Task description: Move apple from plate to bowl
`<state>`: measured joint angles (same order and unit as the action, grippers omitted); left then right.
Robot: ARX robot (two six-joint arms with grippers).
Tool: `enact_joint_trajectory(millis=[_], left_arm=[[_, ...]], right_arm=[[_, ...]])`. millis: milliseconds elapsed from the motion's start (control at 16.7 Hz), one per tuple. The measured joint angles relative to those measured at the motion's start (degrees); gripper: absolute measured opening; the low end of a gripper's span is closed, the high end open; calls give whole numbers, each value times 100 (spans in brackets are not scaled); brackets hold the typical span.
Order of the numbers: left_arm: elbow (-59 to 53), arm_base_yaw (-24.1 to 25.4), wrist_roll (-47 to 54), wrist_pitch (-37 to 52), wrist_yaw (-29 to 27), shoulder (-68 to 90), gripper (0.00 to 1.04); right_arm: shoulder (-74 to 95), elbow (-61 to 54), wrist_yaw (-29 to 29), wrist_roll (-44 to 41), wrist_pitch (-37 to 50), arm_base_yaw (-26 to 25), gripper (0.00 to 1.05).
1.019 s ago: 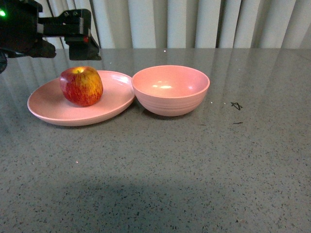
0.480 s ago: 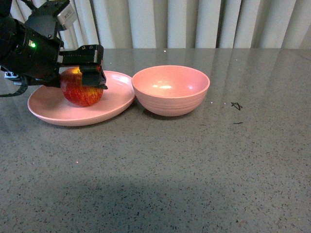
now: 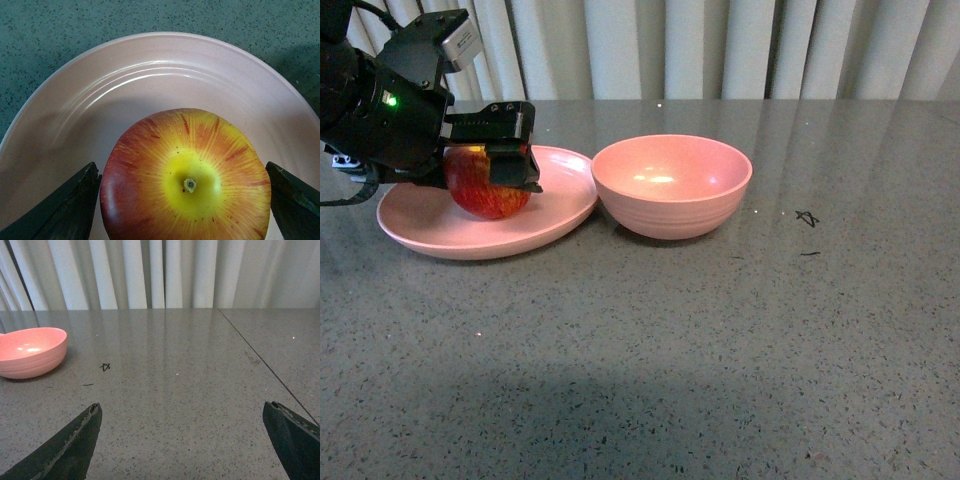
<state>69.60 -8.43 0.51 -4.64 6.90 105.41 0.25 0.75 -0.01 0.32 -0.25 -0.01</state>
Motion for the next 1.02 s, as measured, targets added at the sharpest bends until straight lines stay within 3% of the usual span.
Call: enact_joint_trajectory(millis=[60, 120, 180, 480, 1019], left_arm=[[0, -2, 15, 17, -7, 0, 94], [0, -13, 46, 50, -9, 0, 73], [111, -31, 151, 11, -44, -2, 70], [442, -203, 304, -223, -70, -264, 70], [1167, -1102, 494, -463, -44, -608, 70]], right_arm=[[0, 0, 0, 0, 0, 0, 98], [0, 0, 0, 0, 2, 0, 98], [0, 0, 0, 0, 2, 0, 98], [0, 0, 0, 0, 2, 0, 98], [0, 0, 0, 0, 2, 0, 98]])
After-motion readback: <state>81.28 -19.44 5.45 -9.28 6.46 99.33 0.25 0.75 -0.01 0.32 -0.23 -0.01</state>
